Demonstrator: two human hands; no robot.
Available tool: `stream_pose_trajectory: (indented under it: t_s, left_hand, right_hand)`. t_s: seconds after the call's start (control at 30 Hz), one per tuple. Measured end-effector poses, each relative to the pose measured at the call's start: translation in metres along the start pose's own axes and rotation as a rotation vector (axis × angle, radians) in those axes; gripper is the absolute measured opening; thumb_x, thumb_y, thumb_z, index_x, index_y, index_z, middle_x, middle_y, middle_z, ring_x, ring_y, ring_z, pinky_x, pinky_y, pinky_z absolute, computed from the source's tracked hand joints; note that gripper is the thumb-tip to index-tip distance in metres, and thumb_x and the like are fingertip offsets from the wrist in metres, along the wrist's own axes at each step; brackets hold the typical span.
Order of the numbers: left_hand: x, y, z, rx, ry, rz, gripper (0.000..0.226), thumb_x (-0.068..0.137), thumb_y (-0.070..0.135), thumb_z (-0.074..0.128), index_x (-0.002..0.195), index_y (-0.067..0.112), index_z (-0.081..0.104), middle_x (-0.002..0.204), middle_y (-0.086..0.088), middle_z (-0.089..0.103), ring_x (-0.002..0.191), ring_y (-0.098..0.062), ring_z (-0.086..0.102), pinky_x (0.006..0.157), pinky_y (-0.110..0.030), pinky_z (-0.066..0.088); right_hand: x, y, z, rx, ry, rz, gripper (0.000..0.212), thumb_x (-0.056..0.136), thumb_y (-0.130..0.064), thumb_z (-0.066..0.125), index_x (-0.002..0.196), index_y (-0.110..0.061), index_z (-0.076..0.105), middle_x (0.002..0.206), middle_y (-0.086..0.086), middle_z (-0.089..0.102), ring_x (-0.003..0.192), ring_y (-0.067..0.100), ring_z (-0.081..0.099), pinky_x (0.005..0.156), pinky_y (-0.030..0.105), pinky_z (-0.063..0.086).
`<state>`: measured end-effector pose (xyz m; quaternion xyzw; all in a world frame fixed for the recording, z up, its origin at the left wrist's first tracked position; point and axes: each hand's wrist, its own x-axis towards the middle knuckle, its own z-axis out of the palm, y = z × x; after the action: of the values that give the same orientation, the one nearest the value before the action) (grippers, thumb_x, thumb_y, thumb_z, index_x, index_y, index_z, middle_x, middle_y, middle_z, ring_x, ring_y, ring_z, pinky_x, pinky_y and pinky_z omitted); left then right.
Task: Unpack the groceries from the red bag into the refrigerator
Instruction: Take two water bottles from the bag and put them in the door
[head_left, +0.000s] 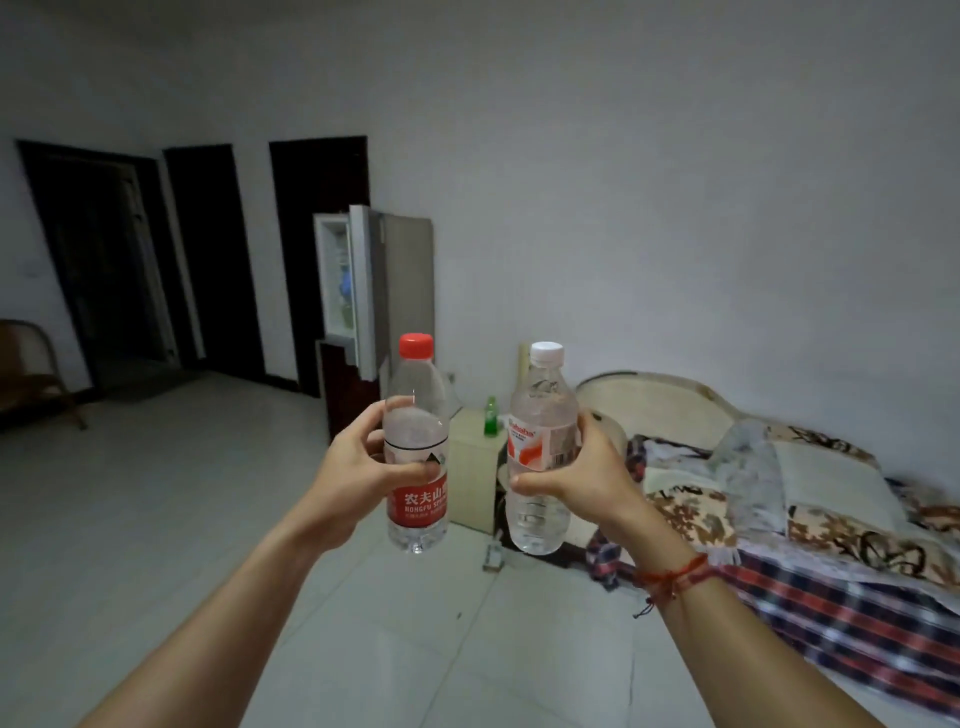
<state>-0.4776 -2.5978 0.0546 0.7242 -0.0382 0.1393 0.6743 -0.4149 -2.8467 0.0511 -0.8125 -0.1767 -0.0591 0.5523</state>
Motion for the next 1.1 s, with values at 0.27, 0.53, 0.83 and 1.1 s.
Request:
stream_pose_trajectory:
  t_s: [0.27, 0.53, 0.83, 1.1]
  left_hand:
    - [-0.048, 0.004, -0.108, 0.081, 0.185, -0.013, 0.074, 0.066, -0.005, 0.085, 0.125, 0.031, 0.059, 0.105, -0.007, 0.074, 0.1, -0.026, 0.07, 0.086, -0.043, 0.057]
    - [-0.073, 0.003, -0.161, 0.075, 0.329, -0.032, 0.076, 0.067, -0.007, 0.082, 0.129, 0.031, 0.057, 0.106, -0.007, 0.073, 0.1, -0.025, 0.07, 0.079, -0.036, 0.056]
    - [-0.056, -0.012, -0.171, 0.079, 0.4, -0.042, 0.079, 0.066, -0.004, 0.084, 0.132, 0.029, 0.056, 0.111, -0.012, 0.07, 0.102, -0.029, 0.069, 0.08, -0.039, 0.056]
    - [-0.025, -0.021, -0.158, 0.113, 0.425, -0.033, 0.08, 0.065, 0.001, 0.086, 0.132, 0.032, 0.055, 0.113, -0.01, 0.069, 0.104, -0.028, 0.068, 0.087, -0.047, 0.056]
  right_hand:
    - [0.006, -0.044, 0.109, 0.067, -0.169, -0.095, 0.09, 0.054, -0.023, 0.097, 0.126, -0.038, 0.045, 0.119, -0.008, 0.064, 0.112, 0.018, 0.065, 0.1, 0.05, 0.054]
    - [0.017, -0.064, 0.168, 0.117, -0.288, -0.157, 0.075, 0.057, -0.019, 0.098, 0.108, -0.045, 0.049, 0.107, -0.01, 0.07, 0.098, 0.008, 0.069, 0.082, 0.028, 0.057]
    - [0.048, -0.055, 0.185, 0.158, -0.361, -0.185, 0.071, 0.054, -0.033, 0.099, 0.111, -0.038, 0.057, 0.104, -0.009, 0.075, 0.095, 0.005, 0.072, 0.09, 0.039, 0.059]
    - [0.082, -0.04, 0.181, 0.16, -0.397, -0.212, 0.071, 0.054, -0.035, 0.099, 0.109, -0.045, 0.054, 0.104, -0.013, 0.074, 0.098, 0.007, 0.071, 0.093, 0.044, 0.059]
